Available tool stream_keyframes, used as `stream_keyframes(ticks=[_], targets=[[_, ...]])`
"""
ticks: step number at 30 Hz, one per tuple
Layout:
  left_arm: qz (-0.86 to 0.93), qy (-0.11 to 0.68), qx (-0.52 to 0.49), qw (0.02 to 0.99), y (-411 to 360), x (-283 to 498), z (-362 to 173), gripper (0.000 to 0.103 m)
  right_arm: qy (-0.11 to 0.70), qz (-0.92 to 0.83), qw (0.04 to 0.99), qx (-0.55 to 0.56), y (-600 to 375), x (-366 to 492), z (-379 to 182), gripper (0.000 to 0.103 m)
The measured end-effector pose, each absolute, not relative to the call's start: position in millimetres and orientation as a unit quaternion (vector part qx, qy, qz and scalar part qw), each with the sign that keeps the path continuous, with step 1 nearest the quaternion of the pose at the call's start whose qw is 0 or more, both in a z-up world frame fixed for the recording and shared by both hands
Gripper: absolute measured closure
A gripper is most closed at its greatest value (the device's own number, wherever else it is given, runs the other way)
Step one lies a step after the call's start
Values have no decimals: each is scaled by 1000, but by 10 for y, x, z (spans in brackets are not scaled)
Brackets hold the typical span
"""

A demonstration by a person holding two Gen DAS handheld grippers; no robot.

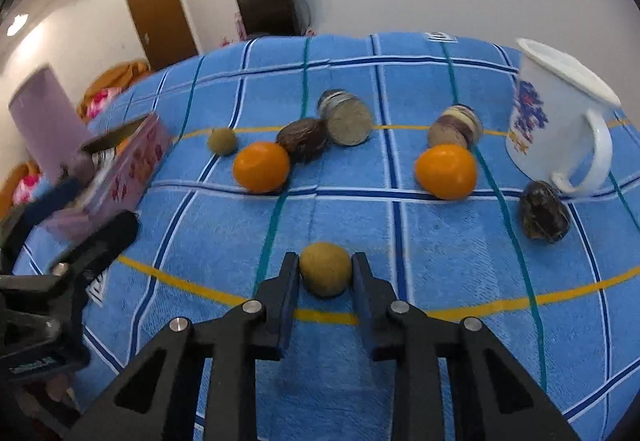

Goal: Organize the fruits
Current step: 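Grasp a small brown round fruit with the right tool while the left tool grasps another orange, then carry the orange over the tin with the left tool while the right tool holds the brown fruit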

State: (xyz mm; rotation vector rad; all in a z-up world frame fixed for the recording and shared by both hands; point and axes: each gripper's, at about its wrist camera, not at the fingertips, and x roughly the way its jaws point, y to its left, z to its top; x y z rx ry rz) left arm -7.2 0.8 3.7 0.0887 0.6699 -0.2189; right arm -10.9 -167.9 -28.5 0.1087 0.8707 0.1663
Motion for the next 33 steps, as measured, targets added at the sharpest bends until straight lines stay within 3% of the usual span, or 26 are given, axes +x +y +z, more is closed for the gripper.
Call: stream_keyframes(ticks=[3,10,17,26,33], targets=[[-115,340,41,932,-156,100,24,4,380,52,921,71,-1873,-182,-159,75],[-130,406,16,904,-493,597,-196,38,306,0,947,94,-2171,-328,77,75],[-127,435,20,891,-621,766,-342,58,308,8,946,103,-2223,-309,102,75],[-139,424,-31,895,-422,692,-298,60,302,-2,947,109,-2256,-340,118,75],[-125,342,0,931,-352,294,-54,60,278,2,957,82,-2157,-371,131,75]])
